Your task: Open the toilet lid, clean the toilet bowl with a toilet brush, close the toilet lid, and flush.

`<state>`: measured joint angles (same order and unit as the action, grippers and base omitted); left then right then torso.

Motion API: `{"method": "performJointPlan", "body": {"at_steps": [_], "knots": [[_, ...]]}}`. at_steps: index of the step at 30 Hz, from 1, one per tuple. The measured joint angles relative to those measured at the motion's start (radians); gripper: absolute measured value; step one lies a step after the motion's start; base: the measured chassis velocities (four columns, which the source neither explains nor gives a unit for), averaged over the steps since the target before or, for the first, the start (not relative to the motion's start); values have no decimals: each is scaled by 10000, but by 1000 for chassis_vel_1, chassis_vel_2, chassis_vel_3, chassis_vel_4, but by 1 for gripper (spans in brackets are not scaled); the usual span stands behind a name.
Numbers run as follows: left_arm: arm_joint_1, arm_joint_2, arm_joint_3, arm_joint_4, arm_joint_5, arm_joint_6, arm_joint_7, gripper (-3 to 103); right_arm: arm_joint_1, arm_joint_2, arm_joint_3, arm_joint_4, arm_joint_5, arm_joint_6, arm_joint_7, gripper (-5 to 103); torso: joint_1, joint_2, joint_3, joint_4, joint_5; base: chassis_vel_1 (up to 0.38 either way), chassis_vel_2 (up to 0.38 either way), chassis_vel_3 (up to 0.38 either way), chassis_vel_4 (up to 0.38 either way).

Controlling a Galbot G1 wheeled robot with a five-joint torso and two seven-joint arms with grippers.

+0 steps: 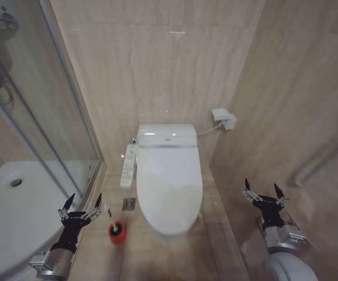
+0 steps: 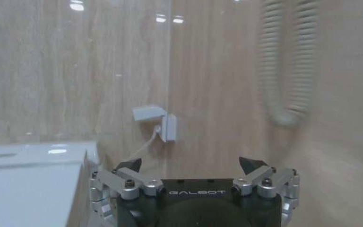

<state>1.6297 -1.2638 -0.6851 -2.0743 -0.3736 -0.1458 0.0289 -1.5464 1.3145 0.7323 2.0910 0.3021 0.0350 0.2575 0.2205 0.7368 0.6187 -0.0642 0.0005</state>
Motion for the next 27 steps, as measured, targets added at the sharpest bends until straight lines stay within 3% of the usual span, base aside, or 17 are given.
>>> {"method": "performJointPlan", "body": {"at_steps": [2,4,7,8,9,10,11,15,18,27], "knots": [[1,2,-6,-2,0,-3,-1,100,2,0,0,0,0,0,-1,100,-2,2,-2,3,8,387,-348,-367,366],[2,2,-1,0,0,-2,0,100,5,0,0,1,1,0,-1,100,1,1,-1,3,-21,368,-379,-359,392],[6,2,-3,-3,0,-3,-1,100,-5,0,0,0,0,0,0,100,-6,5,-4,0,12,304,-338,-329,293],[7,1,-1,1,0,-2,0,100,-6,0,1,0,0,0,0,100,-7,5,-5,2,-22,248,-260,-246,285],[7,1,-1,1,0,-2,0,100,-6,0,1,0,0,0,0,100,-7,5,-5,2,-22,248,-260,-246,285],[8,1,-2,1,0,-2,-1,100,-6,0,2,1,0,0,0,100,-6,5,-4,5,-21,205,-260,-246,228],[8,1,-2,-1,0,-2,-1,100,-6,0,0,0,0,0,0,100,-8,5,-3,2,5,107,-119,-195,228],[0,2,-1,-1,0,-1,0,100,-5,0,2,0,0,0,0,100,-1,3,-2,-2,-14,29,-51,-82,35],[0,3,-2,-1,0,-1,0,100,0,0,0,0,0,0,0,100,10,-3,3,6,1,-38,50,53,-73],[-6,4,-2,-1,0,-1,-1,100,10,0,0,0,0,0,-1,100,7,-4,2,3,-3,-19,29,31,-23]]}}
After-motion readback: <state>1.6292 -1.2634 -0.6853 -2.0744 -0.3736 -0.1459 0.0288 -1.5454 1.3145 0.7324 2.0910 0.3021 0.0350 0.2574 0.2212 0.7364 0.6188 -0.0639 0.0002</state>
